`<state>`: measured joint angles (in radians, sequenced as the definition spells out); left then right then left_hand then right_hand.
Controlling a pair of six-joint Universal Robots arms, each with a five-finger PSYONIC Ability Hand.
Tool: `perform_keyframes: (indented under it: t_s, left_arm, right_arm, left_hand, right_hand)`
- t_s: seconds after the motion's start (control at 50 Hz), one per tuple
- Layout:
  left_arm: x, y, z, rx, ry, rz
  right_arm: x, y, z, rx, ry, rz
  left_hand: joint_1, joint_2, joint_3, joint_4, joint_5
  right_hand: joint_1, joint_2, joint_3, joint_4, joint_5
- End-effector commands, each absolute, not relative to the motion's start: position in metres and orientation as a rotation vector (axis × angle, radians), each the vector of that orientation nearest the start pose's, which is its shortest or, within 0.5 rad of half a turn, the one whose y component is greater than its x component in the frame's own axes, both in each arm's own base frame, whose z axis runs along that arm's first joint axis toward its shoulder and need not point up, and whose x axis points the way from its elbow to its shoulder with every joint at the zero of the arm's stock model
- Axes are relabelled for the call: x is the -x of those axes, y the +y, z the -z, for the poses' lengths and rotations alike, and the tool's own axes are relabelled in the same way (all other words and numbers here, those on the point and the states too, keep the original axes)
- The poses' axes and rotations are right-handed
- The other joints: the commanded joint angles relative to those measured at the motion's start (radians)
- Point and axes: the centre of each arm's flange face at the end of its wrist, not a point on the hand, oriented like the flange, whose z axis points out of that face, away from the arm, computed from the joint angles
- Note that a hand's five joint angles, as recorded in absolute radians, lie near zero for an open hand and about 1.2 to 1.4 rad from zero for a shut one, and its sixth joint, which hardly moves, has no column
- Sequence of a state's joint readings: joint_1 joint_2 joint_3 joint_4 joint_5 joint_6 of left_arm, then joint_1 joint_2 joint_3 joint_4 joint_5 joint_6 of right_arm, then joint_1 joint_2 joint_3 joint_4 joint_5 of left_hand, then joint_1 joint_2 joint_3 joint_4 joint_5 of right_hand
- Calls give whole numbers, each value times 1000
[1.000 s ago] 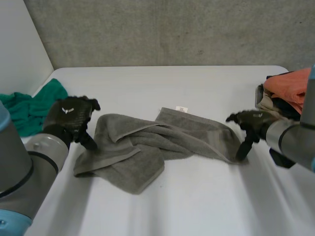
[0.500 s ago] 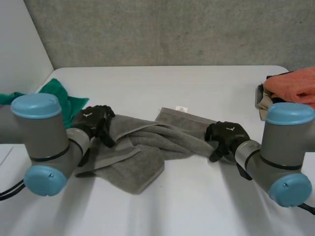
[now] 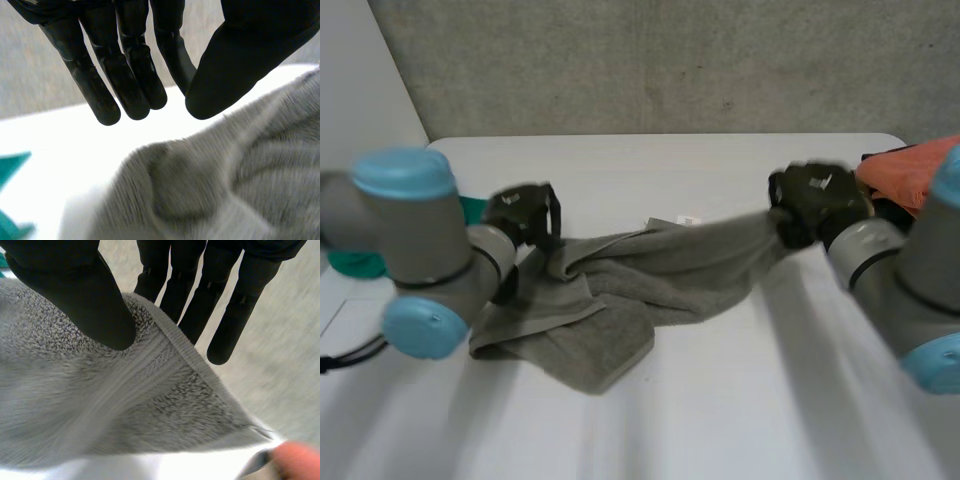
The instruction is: Fold the laundry.
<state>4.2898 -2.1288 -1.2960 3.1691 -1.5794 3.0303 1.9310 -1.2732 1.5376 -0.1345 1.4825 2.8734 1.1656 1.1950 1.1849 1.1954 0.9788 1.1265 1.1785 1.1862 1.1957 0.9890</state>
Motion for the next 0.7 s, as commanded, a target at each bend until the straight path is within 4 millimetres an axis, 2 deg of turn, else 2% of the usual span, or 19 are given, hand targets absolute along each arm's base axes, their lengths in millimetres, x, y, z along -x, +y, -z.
perform_keyframes:
  t_s: [0.02,0.1,0.14,0.2,0.22,0.24,0.26,0.28,0.3,0.32,0.38,0.4,0.42,0.56,0.7]
  left_arm:
    - [263,-272,-302,-431,2576,2290]
    - [252,-253,-334,-523,2467,2320]
    - [251,-250,-333,-589,2451,2284]
    - [252,-248,-317,-694,2460,2184]
    - [252,-248,-310,-712,2471,2147]
    - [252,-249,-291,-747,2517,2055]
    - [253,-249,-281,-755,2544,2015]
    - [254,-249,-270,-767,2575,1968]
    - [256,-249,-262,-782,2600,1934]
    - [259,-247,-244,-796,2644,1868]
    - [266,-242,-226,-815,2688,1841]
    - [273,-236,-219,-833,2704,1858]
    - [277,-232,-215,-847,2710,1869]
    - [303,-211,-195,-970,2646,2019]
    - [338,-196,-162,-1178,2607,2002]
  right_arm:
    - [-236,-264,-329,1105,2038,2305]
    - [-230,-249,-361,1183,2053,2303]
    - [-229,-243,-369,1202,2058,2273]
    - [-229,-240,-368,1239,2103,2189]
    - [-230,-240,-365,1246,2111,2172]
    - [-232,-244,-355,1262,2138,2124]
    - [-235,-247,-347,1272,2157,2088]
    - [-236,-251,-339,1283,2180,2051]
    - [-238,-255,-330,1283,2201,2013]
    - [-241,-262,-315,1294,2238,1946]
    - [-244,-274,-293,1285,2279,1889]
    - [-244,-276,-290,1272,2284,1891]
    - [-243,-279,-287,1261,2290,1893]
    - [-235,-290,-269,1201,2314,1935]
    - [-221,-294,-251,1174,2386,1893]
  left_hand:
    - [231,201,211,201,243]
    - [231,201,211,201,243]
    - [231,201,211,201,243]
    - [231,201,211,201,243]
    - [231,201,211,201,243]
    - [231,201,211,201,243]
    - [231,201,211,201,243]
    - [118,88,98,88,130]
    - [-84,-113,-103,-114,-72]
    - [-351,-380,-370,-380,-338]
    - [-459,-488,-478,-488,-446]
    - [-581,-610,-600,-611,-569]
    - [-614,-644,-633,-644,-602]
    - [-659,-688,-678,-688,-646]
    - [-553,-583,-572,-583,-541]
  right_hand:
    - [270,218,210,201,233]
    - [270,218,210,201,233]
    - [270,218,210,201,233]
    - [270,218,210,201,233]
    - [270,218,210,201,233]
    - [270,218,210,201,233]
    - [270,218,210,201,233]
    - [270,218,210,201,233]
    - [270,218,210,201,233]
    - [270,218,210,201,233]
    - [270,218,210,201,233]
    - [270,218,210,201,233]
    - [270,218,210,201,233]
    - [270,218,210,201,233]
    - [270,218,210,201,233]
